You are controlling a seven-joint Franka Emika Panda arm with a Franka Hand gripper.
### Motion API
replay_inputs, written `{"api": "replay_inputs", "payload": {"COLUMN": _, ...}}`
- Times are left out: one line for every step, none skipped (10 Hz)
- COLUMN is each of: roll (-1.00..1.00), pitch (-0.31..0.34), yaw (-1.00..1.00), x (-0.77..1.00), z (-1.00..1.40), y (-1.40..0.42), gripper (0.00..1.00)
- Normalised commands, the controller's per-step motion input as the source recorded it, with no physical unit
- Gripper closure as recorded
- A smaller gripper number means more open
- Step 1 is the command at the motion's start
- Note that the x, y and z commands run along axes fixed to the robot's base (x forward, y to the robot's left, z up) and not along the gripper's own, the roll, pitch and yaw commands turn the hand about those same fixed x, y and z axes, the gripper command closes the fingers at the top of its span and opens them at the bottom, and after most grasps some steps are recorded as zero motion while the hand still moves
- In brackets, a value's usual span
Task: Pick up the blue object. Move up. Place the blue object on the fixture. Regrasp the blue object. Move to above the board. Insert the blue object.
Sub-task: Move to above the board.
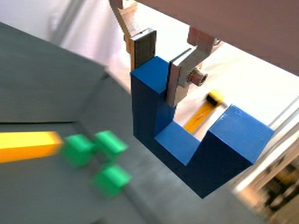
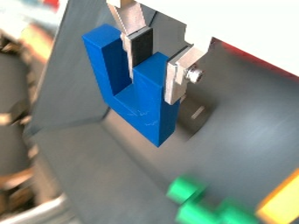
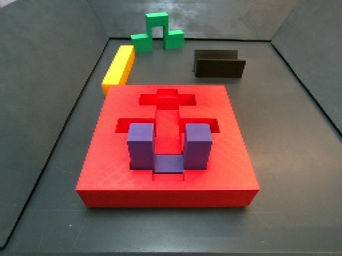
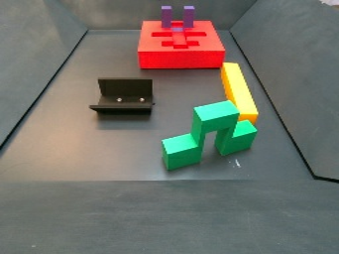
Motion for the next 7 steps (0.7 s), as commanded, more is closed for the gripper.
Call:
{"api": "replay_inputs", "payload": {"roll": -1.0, "pitch": 0.174, "yaw": -0.09, "x": -0.51, "z": 0.33, "y": -1.4, "gripper": 1.0}}
{"api": "replay_inputs", "payload": {"roll": -1.0, "pitch": 0.182, "yaw": -0.09, "x": -0.5, "z": 0.31, "y": -1.4, "gripper": 1.0}}
{"api": "replay_inputs", "payload": {"roll": -1.0, "pitch": 0.189, "yaw": -0.07, "x": -0.48, "z": 0.3, "y": -1.4, "gripper": 1.0}}
{"api": "replay_inputs", "payload": {"roll": -1.0, "pitch": 0.198, "yaw": -0.06, "x": -0.47, "z": 0.32, "y": -1.4, "gripper": 1.0}}
{"api": "replay_inputs", "payload": {"roll": -1.0, "pitch": 0.206, "yaw": -0.05, "x": -0.22, "z": 0.17, "y": -0.68, "gripper": 1.0}}
{"api": "replay_inputs", "payload": {"roll": -1.0, "pitch": 0.21, "yaw": -0.04, "x": -0.04, "z": 0.05, "y": -0.18, "gripper": 1.0}}
{"api": "replay_inputs", "payload": {"roll": -1.0, "pitch": 0.202, "yaw": -0.03, "x": -0.02, "z": 0.03, "y": -0.07, "gripper": 1.0}}
